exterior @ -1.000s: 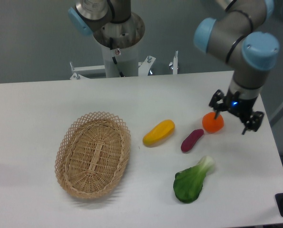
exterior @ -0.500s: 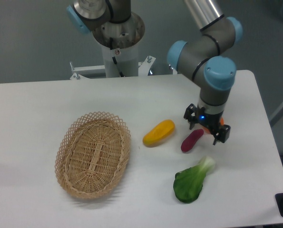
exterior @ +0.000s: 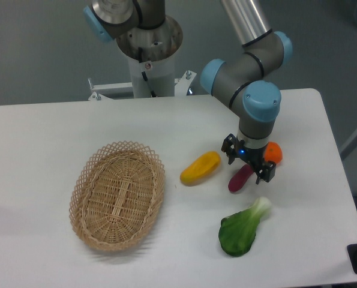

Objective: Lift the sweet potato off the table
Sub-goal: 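Close the gripper around the purple sweet potato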

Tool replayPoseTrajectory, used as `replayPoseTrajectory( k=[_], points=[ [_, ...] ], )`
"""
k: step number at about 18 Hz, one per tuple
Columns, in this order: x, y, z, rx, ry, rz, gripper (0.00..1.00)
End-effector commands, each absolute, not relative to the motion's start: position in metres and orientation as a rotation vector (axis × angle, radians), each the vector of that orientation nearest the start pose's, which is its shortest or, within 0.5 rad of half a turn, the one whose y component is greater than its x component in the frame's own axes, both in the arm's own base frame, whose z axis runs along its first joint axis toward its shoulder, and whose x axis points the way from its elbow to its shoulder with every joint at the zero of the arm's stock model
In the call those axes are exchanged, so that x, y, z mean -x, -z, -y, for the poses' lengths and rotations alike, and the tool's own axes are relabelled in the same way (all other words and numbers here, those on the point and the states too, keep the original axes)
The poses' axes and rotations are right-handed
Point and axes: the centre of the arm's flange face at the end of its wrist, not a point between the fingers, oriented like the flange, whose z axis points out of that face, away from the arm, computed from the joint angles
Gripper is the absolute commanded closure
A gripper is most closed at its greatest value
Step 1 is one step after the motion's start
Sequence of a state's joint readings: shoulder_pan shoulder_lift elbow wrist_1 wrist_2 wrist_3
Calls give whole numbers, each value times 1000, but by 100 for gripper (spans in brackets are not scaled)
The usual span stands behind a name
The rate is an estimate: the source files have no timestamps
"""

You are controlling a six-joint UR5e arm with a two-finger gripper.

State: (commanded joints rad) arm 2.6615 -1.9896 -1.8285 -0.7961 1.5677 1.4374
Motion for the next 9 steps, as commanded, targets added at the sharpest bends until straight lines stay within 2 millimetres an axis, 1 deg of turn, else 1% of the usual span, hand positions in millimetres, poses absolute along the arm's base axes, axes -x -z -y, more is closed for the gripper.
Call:
replayPoseTrajectory(
  k=[5, 9],
  points=[
    [458, -203, -389, 3068, -115, -523, 0],
    [456, -198, -388, 3058, -153, -531, 0]
  ],
)
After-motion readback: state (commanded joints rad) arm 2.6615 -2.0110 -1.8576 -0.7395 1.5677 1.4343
